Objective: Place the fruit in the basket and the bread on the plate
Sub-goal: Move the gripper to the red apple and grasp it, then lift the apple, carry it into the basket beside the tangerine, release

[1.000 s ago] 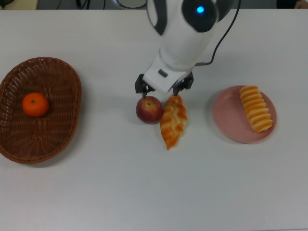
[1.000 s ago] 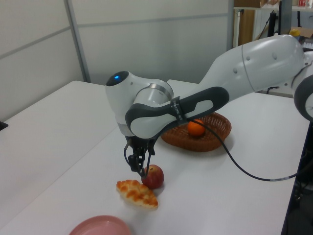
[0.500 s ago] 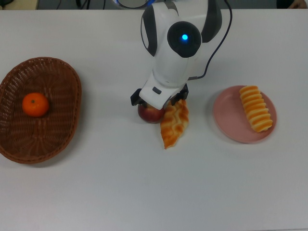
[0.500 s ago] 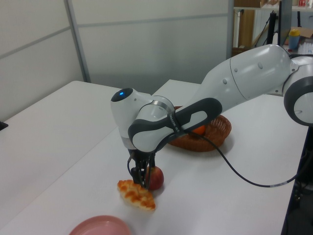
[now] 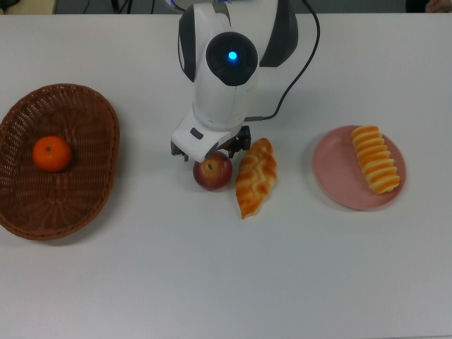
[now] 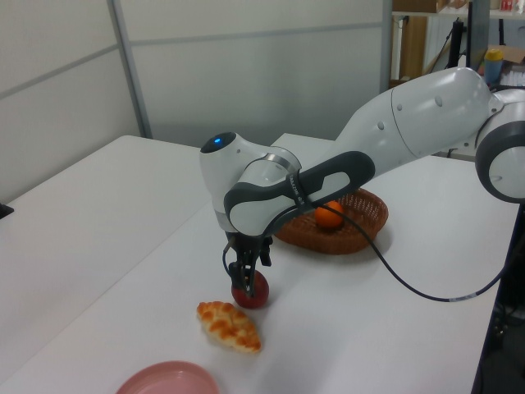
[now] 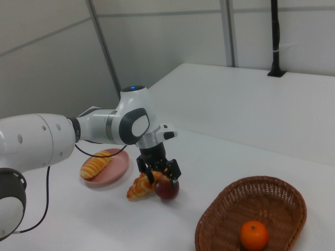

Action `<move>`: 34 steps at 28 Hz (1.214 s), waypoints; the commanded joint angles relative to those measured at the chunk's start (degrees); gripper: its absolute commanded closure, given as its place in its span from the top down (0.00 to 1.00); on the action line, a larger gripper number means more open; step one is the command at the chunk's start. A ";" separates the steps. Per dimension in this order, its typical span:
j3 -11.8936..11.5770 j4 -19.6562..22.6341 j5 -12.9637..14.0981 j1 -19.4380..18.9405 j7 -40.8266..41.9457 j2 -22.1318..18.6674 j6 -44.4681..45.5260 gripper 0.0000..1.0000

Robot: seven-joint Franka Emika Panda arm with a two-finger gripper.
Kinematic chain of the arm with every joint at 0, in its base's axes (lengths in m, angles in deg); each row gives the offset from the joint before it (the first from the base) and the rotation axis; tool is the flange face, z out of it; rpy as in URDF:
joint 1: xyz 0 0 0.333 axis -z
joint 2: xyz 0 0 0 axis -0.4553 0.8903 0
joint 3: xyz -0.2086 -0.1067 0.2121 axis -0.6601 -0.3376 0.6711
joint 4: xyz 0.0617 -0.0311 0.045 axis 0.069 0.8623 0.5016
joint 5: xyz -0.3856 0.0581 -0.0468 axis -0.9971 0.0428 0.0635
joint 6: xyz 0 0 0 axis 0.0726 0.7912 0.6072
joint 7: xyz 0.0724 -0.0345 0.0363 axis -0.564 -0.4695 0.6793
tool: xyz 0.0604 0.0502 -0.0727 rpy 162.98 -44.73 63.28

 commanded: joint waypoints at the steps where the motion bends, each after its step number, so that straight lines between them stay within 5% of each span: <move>1: -0.31 1.73 0.29 0.13 1.27 -0.24 -1.80 1.00; 9: -0.31 1.64 0.20 -0.14 1.18 1.08 -2.77 0.92; 16: -0.31 1.29 0.38 -0.22 1.27 0.91 -2.94 0.39; 34: -0.40 -3.63 1.25 6.71 0.92 -4.54 -2.50 0.38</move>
